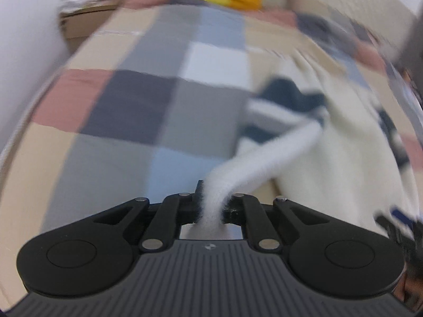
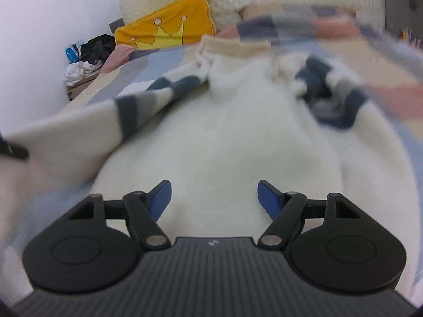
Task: Fold large clothes
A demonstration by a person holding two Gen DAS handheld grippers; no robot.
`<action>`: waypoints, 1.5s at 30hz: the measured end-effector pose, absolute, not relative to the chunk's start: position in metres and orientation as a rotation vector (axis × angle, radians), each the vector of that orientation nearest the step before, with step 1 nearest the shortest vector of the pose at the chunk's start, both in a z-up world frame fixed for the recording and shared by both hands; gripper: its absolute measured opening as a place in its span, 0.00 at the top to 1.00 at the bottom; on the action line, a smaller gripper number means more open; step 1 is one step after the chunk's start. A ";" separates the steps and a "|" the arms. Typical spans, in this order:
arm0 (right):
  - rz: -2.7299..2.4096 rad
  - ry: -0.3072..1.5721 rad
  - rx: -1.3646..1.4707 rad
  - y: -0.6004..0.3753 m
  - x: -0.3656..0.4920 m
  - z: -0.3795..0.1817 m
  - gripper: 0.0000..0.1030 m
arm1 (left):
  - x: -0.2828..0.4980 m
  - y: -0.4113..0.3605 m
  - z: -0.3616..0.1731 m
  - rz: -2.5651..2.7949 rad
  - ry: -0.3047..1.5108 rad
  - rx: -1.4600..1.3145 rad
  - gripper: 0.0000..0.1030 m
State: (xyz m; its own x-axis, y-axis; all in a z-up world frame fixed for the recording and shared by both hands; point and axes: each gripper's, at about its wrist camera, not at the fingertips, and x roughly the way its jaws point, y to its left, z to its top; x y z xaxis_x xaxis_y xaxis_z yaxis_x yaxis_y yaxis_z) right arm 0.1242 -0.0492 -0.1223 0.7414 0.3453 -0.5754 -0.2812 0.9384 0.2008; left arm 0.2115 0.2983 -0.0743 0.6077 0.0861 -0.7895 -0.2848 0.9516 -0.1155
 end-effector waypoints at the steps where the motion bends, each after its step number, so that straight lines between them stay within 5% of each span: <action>1: 0.342 0.634 0.093 -0.048 0.123 -0.122 0.28 | 0.216 0.315 -0.069 0.243 0.877 -0.252 0.92; 15: 0.335 0.511 -0.005 -0.022 0.129 -0.124 0.28 | 0.325 0.511 -0.012 0.482 0.712 -0.453 0.92; 29: 0.315 0.608 -0.008 0.010 0.161 -0.148 0.28 | 0.420 0.616 -0.154 0.545 0.817 -0.594 0.91; 36: 0.314 0.629 -0.026 0.014 0.166 -0.154 0.28 | 0.421 0.612 -0.161 0.538 0.801 -0.612 0.91; 39: 0.318 0.627 -0.022 0.012 0.163 -0.152 0.28 | 0.414 0.602 -0.147 0.500 0.825 -0.596 0.75; 41: 0.321 0.627 -0.016 0.010 0.160 -0.152 0.28 | 0.407 0.593 -0.135 0.441 0.830 -0.575 0.49; 45: 0.344 0.611 -0.003 0.006 0.152 -0.147 0.28 | 0.383 0.576 -0.113 0.432 0.809 -0.502 0.45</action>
State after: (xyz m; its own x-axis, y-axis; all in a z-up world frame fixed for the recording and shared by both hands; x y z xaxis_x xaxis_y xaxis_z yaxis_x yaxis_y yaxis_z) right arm 0.1524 0.0059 -0.1466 0.7645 0.3152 -0.5623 -0.3171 0.9434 0.0978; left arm 0.3826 0.5764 -0.1126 0.6166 0.1722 -0.7682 -0.5427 0.7998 -0.2563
